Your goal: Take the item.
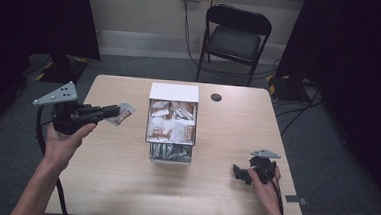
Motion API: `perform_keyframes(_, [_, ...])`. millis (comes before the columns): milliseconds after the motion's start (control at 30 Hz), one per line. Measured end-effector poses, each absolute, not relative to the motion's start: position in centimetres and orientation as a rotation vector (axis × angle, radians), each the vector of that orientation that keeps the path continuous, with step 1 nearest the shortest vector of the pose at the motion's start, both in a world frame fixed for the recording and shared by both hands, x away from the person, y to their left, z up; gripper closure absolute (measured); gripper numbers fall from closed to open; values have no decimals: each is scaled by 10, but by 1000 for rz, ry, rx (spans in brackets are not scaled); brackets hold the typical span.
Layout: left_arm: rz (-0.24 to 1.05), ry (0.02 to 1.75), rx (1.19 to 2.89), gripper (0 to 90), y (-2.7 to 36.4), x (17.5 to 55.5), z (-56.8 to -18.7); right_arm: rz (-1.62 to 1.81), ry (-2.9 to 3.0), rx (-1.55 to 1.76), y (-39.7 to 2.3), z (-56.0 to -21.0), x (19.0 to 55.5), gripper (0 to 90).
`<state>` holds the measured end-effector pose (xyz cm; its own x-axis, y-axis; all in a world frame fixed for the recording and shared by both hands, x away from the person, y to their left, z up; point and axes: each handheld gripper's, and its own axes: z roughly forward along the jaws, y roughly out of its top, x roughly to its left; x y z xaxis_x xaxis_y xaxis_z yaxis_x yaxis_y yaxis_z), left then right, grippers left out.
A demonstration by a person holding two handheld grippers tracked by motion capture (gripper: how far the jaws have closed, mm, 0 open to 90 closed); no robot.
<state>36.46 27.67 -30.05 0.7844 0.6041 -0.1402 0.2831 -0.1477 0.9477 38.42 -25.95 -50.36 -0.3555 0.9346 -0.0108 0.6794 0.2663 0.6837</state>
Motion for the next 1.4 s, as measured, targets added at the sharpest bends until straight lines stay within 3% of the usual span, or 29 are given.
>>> perform_keyframes(733, [320,792,1766,900,287,381,-328,832,2129,1461,-260,-504,384,0])
perform_keyframes(1400, [263,906,1847,900,279,404,-377,833,2129,1461,-260,-504,384,0])
